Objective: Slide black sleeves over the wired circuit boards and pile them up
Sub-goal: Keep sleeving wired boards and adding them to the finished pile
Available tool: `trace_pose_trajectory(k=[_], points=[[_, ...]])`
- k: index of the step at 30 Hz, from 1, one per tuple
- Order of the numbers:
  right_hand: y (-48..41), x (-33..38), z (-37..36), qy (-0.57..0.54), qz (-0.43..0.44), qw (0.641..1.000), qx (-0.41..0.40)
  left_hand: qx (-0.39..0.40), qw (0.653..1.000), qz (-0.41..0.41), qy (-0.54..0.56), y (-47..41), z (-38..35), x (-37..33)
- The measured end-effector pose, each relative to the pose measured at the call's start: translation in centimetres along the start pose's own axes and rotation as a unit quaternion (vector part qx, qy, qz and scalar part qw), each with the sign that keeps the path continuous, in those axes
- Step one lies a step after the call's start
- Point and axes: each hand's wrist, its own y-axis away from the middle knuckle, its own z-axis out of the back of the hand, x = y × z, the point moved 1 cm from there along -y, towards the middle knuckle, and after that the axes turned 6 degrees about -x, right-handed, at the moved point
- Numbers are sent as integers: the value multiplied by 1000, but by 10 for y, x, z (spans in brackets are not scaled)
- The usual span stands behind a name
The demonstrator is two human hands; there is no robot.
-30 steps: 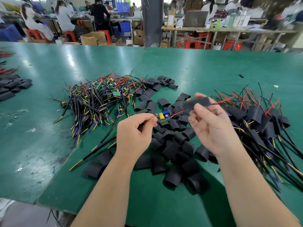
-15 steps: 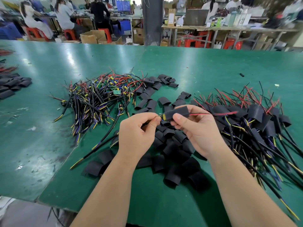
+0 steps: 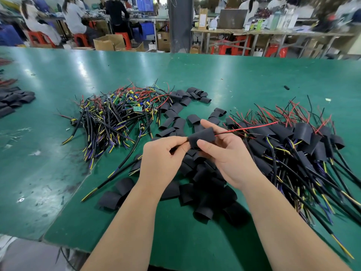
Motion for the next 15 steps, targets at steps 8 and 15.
trace_pose_trajectory(k=[8,15], points=[[2,40,25,-218,58,959,-170,-38,984,160,66,-7,12,9],[2,69,95,200,252,852,-413,26,925,230,-302,-7,16,32]])
